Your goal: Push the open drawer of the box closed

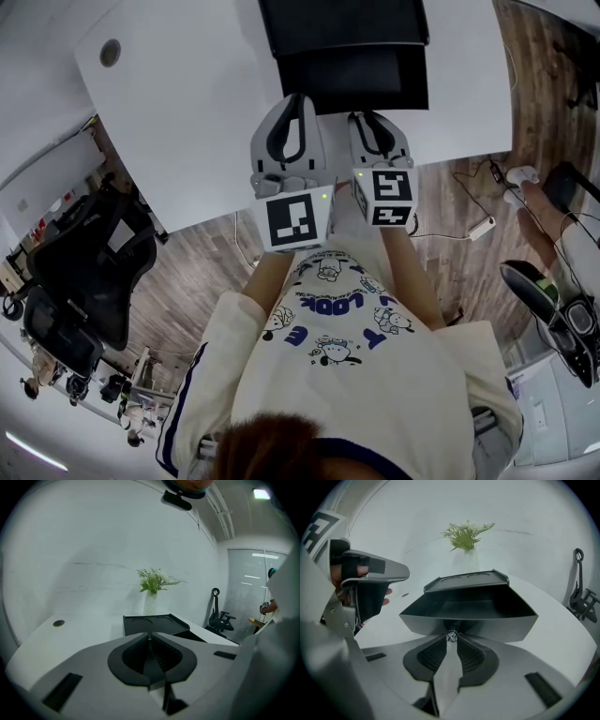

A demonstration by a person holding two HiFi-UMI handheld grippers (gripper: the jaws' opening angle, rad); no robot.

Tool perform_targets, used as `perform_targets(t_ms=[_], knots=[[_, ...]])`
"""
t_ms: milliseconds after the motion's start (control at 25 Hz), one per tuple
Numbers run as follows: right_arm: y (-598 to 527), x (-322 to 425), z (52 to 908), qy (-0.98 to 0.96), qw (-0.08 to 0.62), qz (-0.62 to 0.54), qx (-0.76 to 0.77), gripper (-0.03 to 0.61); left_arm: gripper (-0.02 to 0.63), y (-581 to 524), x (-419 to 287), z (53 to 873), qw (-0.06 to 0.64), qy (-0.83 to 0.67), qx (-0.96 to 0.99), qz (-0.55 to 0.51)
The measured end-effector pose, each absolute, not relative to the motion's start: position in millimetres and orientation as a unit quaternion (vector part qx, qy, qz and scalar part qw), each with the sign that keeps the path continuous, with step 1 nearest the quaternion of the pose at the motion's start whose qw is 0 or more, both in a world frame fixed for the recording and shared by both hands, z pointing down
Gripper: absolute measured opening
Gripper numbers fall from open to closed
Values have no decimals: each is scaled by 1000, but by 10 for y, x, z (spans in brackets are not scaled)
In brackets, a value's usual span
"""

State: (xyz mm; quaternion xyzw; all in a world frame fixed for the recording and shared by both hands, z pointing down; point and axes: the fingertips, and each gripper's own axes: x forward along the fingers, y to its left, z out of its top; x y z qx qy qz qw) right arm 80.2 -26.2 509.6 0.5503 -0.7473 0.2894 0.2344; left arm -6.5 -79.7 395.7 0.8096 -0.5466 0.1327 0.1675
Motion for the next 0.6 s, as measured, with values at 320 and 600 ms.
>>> perform_targets(t_ms=[320, 600], knots=[[-418, 863, 5098, -750, 233, 289, 547, 83, 31, -841, -55, 3949, 168, -555, 803, 138], [-563, 849, 5103, -754, 231, 294, 540, 83, 31, -922, -82, 3958, 167, -567, 794, 142]])
